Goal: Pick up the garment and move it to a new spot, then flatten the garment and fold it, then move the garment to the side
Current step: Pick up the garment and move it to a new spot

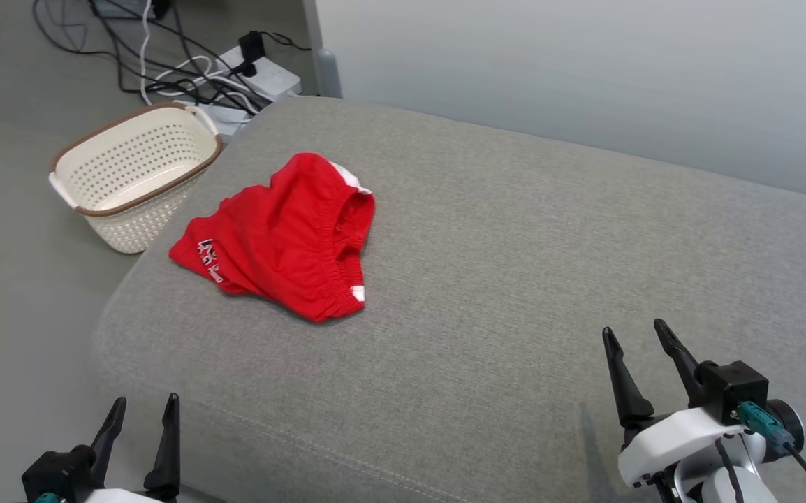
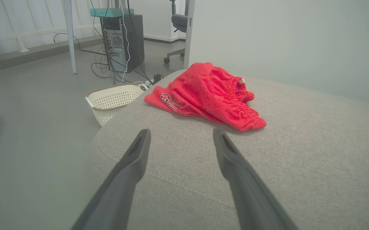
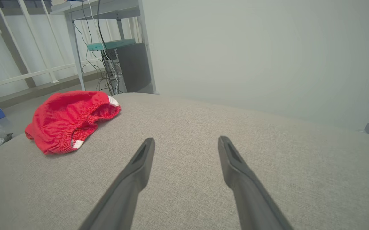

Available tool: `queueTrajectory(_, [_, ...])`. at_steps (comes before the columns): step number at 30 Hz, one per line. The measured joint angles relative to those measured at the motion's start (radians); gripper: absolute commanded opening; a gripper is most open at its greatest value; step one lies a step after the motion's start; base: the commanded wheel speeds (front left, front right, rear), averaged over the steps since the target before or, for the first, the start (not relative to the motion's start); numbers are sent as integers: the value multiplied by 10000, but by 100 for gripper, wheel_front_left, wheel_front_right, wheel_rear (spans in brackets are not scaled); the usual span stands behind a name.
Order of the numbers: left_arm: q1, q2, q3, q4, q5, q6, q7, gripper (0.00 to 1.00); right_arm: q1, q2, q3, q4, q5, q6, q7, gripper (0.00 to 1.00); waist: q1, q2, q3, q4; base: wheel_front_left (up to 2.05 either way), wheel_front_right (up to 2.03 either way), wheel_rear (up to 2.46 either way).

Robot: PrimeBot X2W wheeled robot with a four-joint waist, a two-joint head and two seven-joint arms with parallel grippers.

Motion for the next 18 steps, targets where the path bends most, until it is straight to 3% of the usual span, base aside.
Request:
queueTrajectory(7, [0,25,84,88,-157,0,0,100,-153,2,272,117,161,0,2,100,0,0,10,608,0,0,0])
queueTrajectory(13, [-8,40,-36,127,-807,0,0,100,-157,-6,403,207,161,0,0,100,0,0,28,447,0,0,0])
queueTrajectory(18, [-293,619,-784,514,-1822,0,2,100,-192,-13,453,228,151,0,2,100,0,0,194,124,0,0,0])
